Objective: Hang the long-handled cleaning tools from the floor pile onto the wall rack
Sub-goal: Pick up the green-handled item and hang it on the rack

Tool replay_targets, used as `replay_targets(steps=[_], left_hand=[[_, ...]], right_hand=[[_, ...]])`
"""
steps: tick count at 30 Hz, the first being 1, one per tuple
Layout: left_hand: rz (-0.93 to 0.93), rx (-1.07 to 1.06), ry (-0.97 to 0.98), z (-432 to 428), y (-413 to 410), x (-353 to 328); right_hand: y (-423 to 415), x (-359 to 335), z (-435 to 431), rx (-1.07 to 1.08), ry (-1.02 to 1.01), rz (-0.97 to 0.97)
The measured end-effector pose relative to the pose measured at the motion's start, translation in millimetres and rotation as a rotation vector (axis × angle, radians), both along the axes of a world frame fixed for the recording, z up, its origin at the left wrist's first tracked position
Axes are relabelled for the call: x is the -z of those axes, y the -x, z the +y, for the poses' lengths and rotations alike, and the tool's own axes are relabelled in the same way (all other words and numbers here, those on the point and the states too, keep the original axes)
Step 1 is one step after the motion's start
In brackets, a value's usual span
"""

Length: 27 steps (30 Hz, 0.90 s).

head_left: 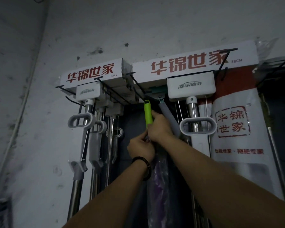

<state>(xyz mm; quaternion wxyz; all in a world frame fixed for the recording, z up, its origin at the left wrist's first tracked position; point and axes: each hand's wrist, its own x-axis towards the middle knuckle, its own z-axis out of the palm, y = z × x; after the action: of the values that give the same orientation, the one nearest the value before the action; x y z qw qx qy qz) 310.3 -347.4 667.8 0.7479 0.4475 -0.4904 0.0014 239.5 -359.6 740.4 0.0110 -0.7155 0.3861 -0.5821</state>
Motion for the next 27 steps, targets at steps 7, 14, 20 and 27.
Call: replay_targets(steps=[7,14,20,27], left_hand=[[-0.072,0.071,-0.03,-6.5,-5.9,5.0],[-0.243,0.116,-0.225,34.1,-34.9,37.9],[-0.277,0.229,-0.353,108.6,-63.4,104.5],[-0.248,0.364,-0.494,220.1,-120.0,207.9]], right_hand=[[2.2,35.7,-7.2,0.018,0.039,-0.023],[9.4,85.6,39.3,0.011,0.148,0.016],[5.3,151.6,112.4,0.018,-0.047,-0.031],[-47.0,273.2,209.3,-0.103,-0.322,-0.143]])
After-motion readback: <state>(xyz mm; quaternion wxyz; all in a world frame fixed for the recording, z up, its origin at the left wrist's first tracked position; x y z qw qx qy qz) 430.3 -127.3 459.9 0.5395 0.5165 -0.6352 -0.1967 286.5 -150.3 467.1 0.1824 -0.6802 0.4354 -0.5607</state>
